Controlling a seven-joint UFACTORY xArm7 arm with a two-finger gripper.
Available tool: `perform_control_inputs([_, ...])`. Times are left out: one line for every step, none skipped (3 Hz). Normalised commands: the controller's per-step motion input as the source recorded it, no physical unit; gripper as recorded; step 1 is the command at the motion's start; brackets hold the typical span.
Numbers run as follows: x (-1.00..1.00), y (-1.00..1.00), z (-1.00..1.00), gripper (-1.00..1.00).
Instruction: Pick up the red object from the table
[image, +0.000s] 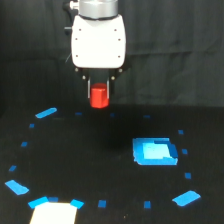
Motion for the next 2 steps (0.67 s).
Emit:
perform_control_inputs([0.2, -0.02, 0.16, -1.0])
perform_control_inputs([0.15, -0.1, 0.37, -1.0])
